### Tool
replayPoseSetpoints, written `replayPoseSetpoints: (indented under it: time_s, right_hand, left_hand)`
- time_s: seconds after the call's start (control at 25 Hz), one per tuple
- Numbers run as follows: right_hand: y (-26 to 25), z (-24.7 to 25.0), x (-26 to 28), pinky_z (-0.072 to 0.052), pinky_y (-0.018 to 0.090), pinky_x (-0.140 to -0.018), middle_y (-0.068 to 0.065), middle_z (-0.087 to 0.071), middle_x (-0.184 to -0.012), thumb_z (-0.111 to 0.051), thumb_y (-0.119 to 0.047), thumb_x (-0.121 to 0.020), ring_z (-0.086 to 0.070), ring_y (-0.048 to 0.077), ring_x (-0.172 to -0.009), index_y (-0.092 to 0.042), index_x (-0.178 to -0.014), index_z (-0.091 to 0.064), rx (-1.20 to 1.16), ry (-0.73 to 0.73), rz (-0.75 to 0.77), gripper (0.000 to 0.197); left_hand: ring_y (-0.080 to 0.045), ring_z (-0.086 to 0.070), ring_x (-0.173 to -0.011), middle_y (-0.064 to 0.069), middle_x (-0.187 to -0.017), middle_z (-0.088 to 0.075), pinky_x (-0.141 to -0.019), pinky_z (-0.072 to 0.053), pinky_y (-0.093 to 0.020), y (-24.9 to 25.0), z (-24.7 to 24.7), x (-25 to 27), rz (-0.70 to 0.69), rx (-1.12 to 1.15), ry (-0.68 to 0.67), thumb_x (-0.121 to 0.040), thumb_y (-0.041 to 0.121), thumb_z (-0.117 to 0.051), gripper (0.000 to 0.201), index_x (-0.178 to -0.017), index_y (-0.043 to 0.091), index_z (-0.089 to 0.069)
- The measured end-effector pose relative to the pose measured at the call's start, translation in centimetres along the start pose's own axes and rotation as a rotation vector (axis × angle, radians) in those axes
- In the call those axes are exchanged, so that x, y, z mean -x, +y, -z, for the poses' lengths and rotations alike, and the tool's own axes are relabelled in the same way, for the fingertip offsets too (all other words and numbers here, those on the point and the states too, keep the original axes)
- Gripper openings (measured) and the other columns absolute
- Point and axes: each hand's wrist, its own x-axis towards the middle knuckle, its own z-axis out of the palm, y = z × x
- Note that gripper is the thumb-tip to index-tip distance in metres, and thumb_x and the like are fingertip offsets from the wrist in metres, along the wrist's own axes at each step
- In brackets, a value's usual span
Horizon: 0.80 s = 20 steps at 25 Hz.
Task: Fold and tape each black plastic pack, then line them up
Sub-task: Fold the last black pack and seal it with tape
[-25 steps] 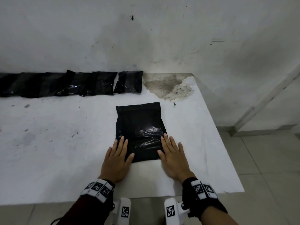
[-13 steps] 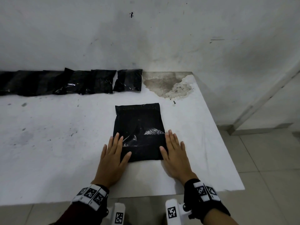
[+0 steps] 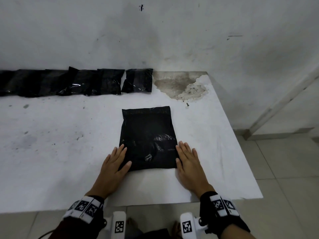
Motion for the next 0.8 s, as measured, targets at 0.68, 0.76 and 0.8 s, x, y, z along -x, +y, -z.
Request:
replayPoseSetpoints:
  time_s: [0.68, 0.76, 0.8]
  right_hand:
    - [0.0, 1.0, -1.4, -0.023, 0.014, -0.106, 0.001, -0.05, -0.137, -0.041, -0.035, -0.098, -0.04, 0.014, -0.132, -0.009, -0.128, -0.055, -0.392, 0.174, -0.032, 0.042]
    - [1.4, 1.1, -2.5, -0.034, 0.015, -0.095, 0.01, -0.063, -0.112, -0.039, -0.024, -0.092, -0.053, 0.02, -0.109, -0.004, -0.109, -0.065, -0.277, 0.312, 0.038, 0.037]
    - [2.1, 1.1, -3.2, -0.039, 0.02, -0.091, 0.012, -0.064, -0.105, -0.037, -0.02, -0.087, -0.052, 0.019, -0.103, -0.003, -0.102, -0.067, -0.207, 0.356, 0.094, 0.036]
  left_hand:
    - [0.011, -0.046, -0.119, 0.033, -0.127, -0.047, -0.099, -0.035, -0.009, 1.0, 1.9, 0.1, -0.142, 0.448, 0.174, -0.084, 0.04, -0.062, 0.038, -0.12, 0.03, -0.057]
    - [-0.007, -0.06, -0.106, 0.01, -0.114, -0.066, -0.091, -0.048, -0.024, -0.7, 3.1, -1.0, -0.239, 0.146, 0.368, -0.083, 0.009, -0.067, 0.025, -0.108, 0.016, -0.068]
    - [-0.014, -0.06, -0.099, -0.002, -0.104, -0.07, -0.085, -0.05, -0.03, -1.5, 3.4, -1.7, -0.309, -0.016, 0.407, -0.079, -0.003, -0.067, 0.025, -0.101, 0.009, -0.071]
